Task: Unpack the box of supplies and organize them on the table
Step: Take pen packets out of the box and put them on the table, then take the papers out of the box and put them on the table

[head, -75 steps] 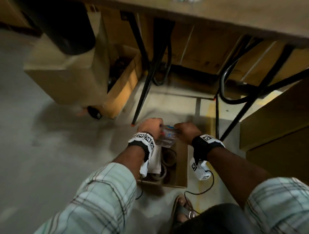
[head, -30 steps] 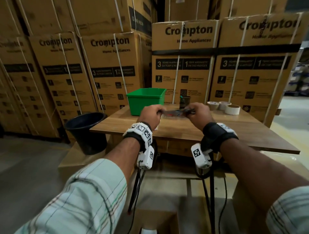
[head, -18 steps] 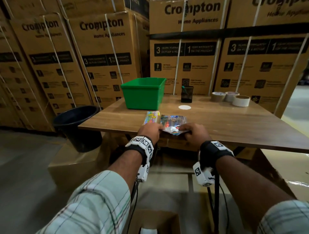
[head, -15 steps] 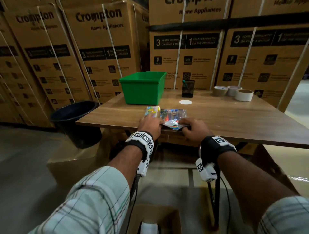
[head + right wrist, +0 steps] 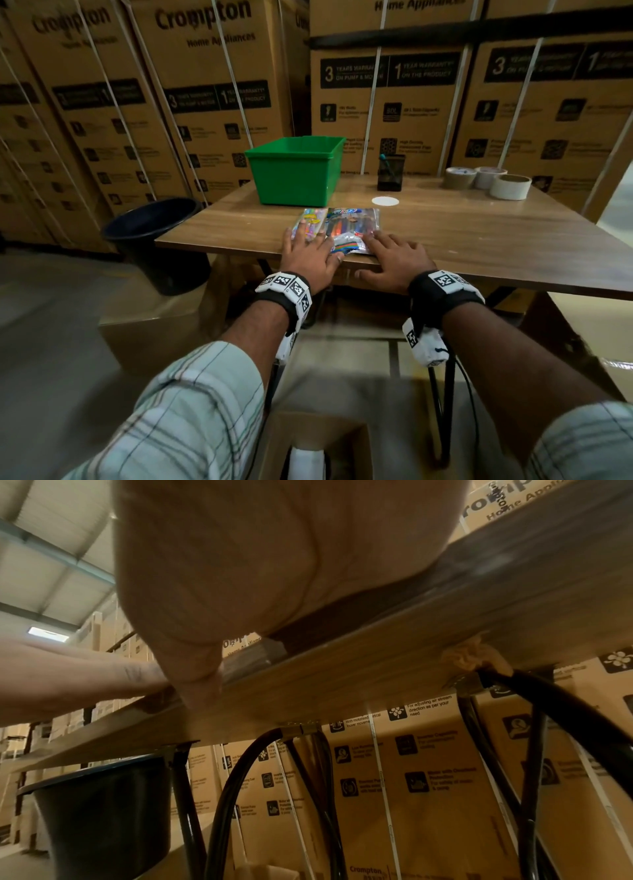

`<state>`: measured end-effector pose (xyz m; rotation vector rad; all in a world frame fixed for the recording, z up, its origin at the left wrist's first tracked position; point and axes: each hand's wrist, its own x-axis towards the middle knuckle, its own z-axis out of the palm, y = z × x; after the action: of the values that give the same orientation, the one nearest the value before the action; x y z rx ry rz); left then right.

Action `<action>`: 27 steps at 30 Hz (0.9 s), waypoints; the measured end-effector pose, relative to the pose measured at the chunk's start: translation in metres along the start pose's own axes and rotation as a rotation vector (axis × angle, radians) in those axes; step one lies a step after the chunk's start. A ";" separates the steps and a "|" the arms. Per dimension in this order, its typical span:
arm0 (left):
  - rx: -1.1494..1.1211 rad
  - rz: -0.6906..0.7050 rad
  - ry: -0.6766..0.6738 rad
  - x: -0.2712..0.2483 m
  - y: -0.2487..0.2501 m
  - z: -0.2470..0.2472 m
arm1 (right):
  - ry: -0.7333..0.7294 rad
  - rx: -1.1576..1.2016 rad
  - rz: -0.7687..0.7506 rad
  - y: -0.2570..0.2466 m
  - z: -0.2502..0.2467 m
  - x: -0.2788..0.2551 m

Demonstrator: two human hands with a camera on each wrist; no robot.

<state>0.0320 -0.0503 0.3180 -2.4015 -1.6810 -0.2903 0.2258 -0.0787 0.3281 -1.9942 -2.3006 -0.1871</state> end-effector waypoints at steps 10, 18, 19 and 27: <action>-0.140 -0.005 0.154 -0.046 0.009 -0.018 | 0.068 0.075 -0.044 -0.004 -0.010 -0.027; -0.619 -0.064 0.100 -0.102 -0.010 -0.012 | 0.369 0.194 -0.151 -0.047 0.017 -0.106; -0.655 -0.094 0.075 -0.110 -0.010 -0.011 | 0.355 0.213 -0.177 -0.052 0.025 -0.115; -0.625 -0.115 -0.237 -0.170 -0.023 0.037 | -0.230 0.243 -0.258 -0.094 0.097 -0.151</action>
<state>-0.0445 -0.1858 0.2373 -2.8648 -2.0815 -0.6581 0.1558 -0.2252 0.2071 -1.6769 -2.5686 0.3074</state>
